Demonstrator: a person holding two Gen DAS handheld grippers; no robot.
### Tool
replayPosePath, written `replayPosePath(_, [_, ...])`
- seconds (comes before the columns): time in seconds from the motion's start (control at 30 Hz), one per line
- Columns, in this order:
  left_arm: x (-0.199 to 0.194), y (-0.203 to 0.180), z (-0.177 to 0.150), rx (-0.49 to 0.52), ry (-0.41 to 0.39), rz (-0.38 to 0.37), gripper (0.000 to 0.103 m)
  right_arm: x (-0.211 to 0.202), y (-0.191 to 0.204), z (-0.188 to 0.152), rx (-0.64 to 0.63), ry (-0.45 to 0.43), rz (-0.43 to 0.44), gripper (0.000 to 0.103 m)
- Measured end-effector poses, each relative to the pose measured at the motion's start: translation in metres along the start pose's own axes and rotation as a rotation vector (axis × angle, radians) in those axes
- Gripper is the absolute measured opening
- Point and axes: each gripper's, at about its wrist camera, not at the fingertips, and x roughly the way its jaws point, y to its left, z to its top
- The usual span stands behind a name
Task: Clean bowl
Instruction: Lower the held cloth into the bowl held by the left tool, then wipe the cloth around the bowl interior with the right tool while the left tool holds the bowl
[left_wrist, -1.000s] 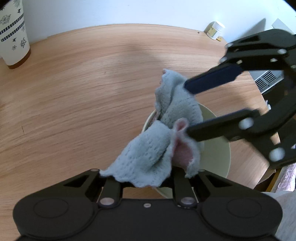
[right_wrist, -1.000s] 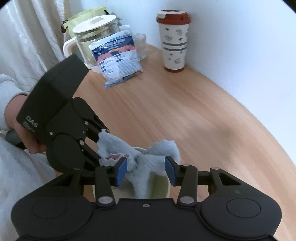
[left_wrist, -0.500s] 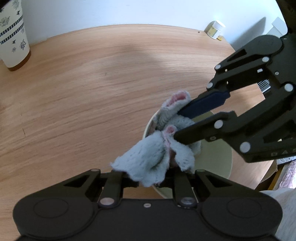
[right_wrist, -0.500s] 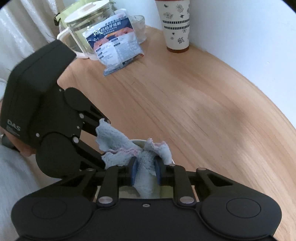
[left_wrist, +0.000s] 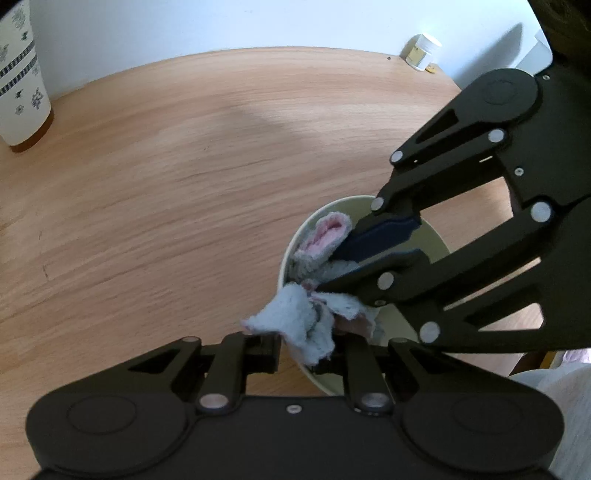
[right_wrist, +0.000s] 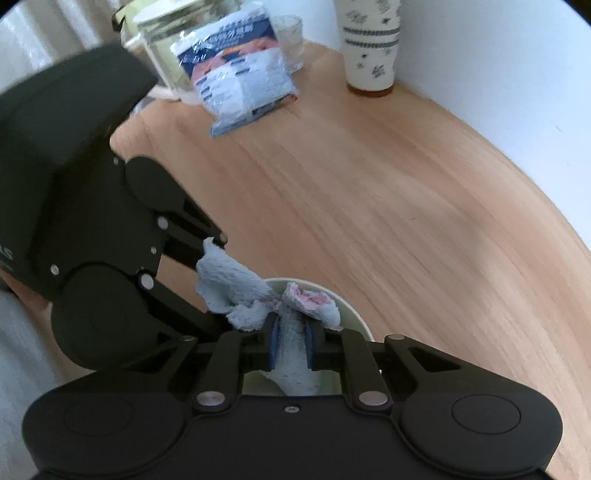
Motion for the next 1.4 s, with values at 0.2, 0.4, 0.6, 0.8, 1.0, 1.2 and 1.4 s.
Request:
replayPosePath(0.2, [0.0,0.0,0.0,-0.012,0.0,-0.001,0.014,0.007,-0.002,0.001,-0.013,0.043,-0.01,0.014])
replayPosePath(0.4, [0.001,-0.003,-0.001,-0.017,0.007,0.001,0.015,0.016,0.001,0.005,-0.031,0.124,-0.043,0.014])
replayPosePath(0.6, [0.003,-0.001,0.0,-0.035,0.007,-0.004,0.015,0.018,0.006,0.007,-0.041,0.183,-0.082,0.014])
replayPosePath(0.8, [0.004,-0.006,0.003,-0.012,0.017,0.004,0.015,0.019,0.01,0.004,-0.028,0.165,-0.119,0.013])
replayPosePath(1.0, [0.005,-0.007,0.003,-0.024,0.028,-0.007,0.016,0.012,0.019,-0.001,-0.021,0.107,-0.221,0.012])
replayPosePath(1.2, [0.007,-0.011,0.006,-0.003,0.041,0.0,0.019,0.003,0.027,-0.006,-0.03,0.045,-0.299,0.012])
replayPosePath(1.4, [0.009,-0.009,0.007,-0.003,0.044,0.004,0.019,-0.015,0.037,-0.008,-0.04,-0.026,-0.371,0.012])
